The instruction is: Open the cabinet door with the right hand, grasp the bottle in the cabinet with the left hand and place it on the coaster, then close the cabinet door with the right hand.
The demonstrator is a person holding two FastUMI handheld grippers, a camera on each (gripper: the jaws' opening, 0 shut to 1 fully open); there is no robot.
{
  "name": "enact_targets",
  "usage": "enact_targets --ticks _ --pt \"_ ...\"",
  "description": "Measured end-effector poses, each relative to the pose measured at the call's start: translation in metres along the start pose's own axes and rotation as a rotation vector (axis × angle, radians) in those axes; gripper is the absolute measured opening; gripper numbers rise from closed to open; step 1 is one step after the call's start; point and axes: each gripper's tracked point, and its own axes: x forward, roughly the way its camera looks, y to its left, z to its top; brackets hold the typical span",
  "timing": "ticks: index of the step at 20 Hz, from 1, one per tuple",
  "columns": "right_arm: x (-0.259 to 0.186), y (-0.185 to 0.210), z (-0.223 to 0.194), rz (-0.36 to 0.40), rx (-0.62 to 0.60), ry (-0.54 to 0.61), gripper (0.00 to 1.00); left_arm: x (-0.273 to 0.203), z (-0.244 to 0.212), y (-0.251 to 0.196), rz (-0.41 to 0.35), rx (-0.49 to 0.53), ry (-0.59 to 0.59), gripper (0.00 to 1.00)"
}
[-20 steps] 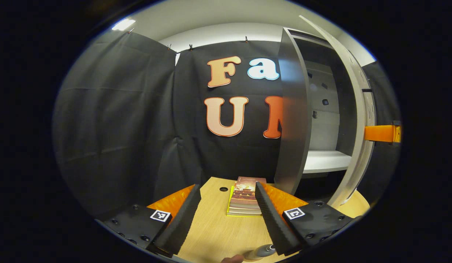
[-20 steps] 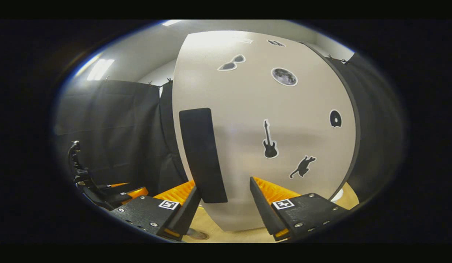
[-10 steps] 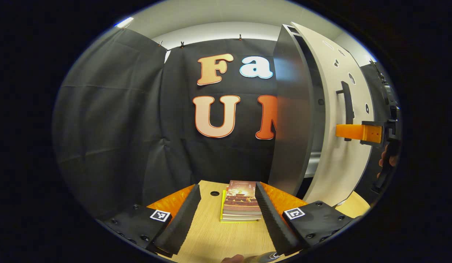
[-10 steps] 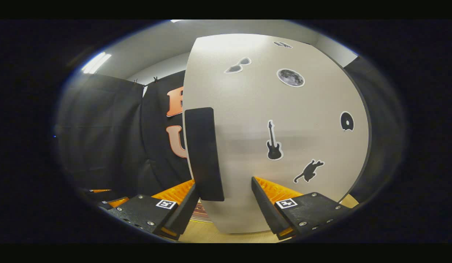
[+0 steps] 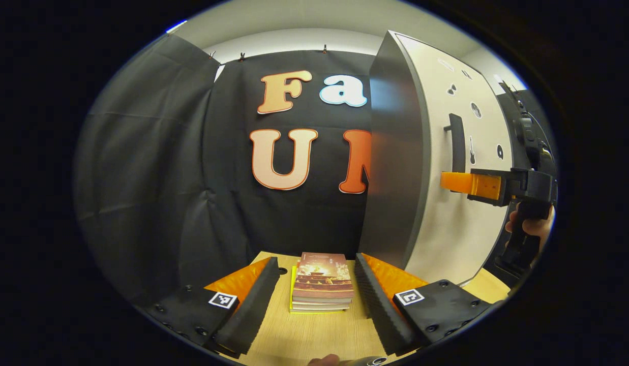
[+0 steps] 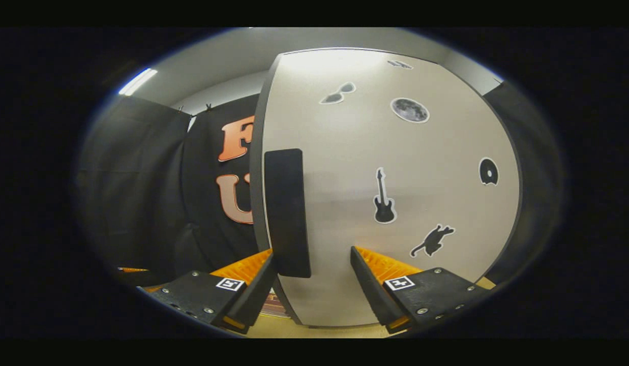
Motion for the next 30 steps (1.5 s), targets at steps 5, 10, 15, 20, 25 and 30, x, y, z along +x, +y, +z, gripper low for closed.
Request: enact_targets --ticks 5,10,15,20,25,30 --pt "0.003 0.002 -0.004 0.018 0.024 0.034 0.86 -0.008 0.002 -0.003 -0.004 -0.011 0.002 0.97" --pt "-0.043 0.001 0.022 0.029 0.072 -0.013 0.87 -0.031 0.015 -0.017 -0.016 -0.011 -0.007 0.97" --pt "-0.128 -0.021 0.029 -0.021 0.040 -0.015 0.87 -0.072 0.042 -0.035 -0.020 -0.006 -0.039 0.97" --pt "-0.219 -0.044 0.016 -0.093 0.025 0.018 0.87 -0.135 0.052 -0.054 -0.025 0.013 -0.045 0.95" --pt "-0.293 -0.061 0.011 -0.137 0.006 0.022 0.87 -0.193 0.054 -0.076 -0.040 0.025 -0.047 0.97" --pt "-0.342 -0.069 0.013 -0.156 0.015 0.012 0.87 -0.236 0.060 -0.088 -0.039 0.040 -0.059 0.97"
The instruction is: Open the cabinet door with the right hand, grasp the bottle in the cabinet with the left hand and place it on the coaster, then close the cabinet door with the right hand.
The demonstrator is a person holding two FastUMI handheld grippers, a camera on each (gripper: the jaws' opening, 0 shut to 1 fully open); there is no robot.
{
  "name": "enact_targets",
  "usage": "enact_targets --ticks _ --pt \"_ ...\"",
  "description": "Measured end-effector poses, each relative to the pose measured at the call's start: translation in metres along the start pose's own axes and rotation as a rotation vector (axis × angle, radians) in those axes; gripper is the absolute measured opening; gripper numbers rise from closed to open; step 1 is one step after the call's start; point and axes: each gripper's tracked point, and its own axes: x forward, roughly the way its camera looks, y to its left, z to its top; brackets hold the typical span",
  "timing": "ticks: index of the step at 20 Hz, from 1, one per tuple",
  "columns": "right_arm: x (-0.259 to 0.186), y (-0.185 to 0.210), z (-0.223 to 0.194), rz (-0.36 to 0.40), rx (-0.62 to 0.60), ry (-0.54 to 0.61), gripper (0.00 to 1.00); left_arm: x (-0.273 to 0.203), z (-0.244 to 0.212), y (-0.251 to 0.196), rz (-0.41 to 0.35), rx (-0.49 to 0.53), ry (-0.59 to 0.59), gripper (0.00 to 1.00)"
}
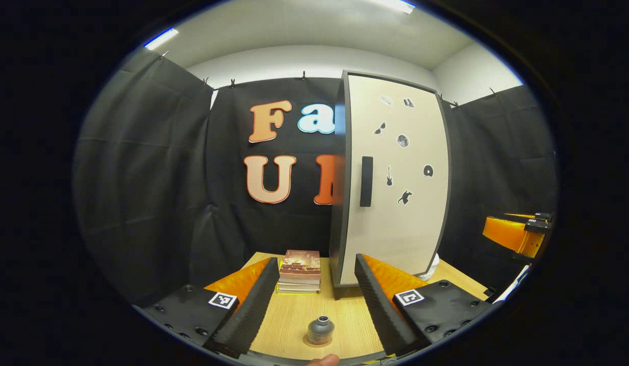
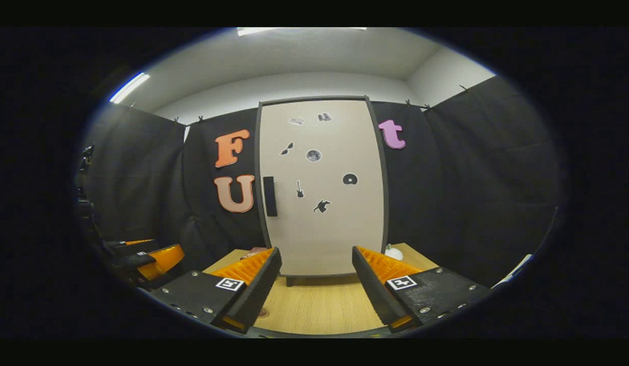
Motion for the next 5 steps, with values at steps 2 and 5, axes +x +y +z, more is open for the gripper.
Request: enact_targets --ticks 2,5 --pt "-0.014 -0.002 0.003 0.000 0.001 -0.005 0.87 -0.011 0.005 -0.003 0.000 0.008 -0.008 0.99" --pt "-0.025 -0.001 0.007 0.005 -0.001 -0.014 0.87 -0.023 0.011 -0.007 0.000 0.011 -0.019 0.99"
